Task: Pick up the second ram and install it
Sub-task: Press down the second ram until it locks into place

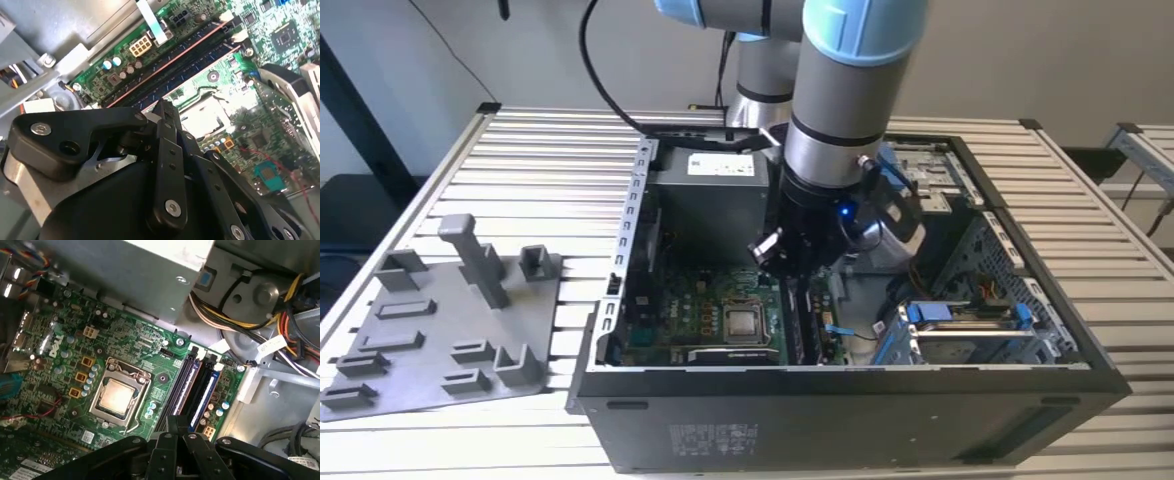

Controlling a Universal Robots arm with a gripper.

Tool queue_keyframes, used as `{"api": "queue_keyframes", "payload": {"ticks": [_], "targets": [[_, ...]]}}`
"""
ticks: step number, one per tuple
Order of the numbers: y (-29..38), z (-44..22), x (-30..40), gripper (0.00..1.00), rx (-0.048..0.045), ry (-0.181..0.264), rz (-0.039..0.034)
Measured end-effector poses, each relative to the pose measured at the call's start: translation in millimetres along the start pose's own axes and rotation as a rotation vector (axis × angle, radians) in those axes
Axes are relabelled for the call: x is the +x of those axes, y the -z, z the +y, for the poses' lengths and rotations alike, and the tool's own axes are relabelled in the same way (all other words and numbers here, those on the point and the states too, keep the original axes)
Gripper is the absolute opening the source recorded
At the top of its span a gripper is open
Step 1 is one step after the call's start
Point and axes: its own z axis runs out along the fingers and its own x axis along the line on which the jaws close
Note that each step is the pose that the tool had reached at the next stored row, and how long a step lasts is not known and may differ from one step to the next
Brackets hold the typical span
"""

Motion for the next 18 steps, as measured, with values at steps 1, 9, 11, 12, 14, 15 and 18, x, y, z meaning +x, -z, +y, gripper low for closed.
{"api": "queue_keyframes", "payload": {"ticks": [1,9,11,12,14,15,18], "targets": [[-0.1,0.0,0.0,0.11,-0.0001,0.018,0.0002],[-3.0,0.0,0.1,0.11,-0.0013,0.164,0.0017],[-3.3,0.0,0.1,0.11,-0.0021,0.200,0.0018],[-3.5,0.0,0.1,0.11,-0.0027,0.219,0.0017],[-3.8,0.0,0.0,0.11,-0.0040,0.255,0.0014],[-3.9,0.0,0.0,0.11,-0.0050,0.273,0.0012],[-4.6,0.0,0.1,0.11,-0.0131,0.321,-0.0029]]}}
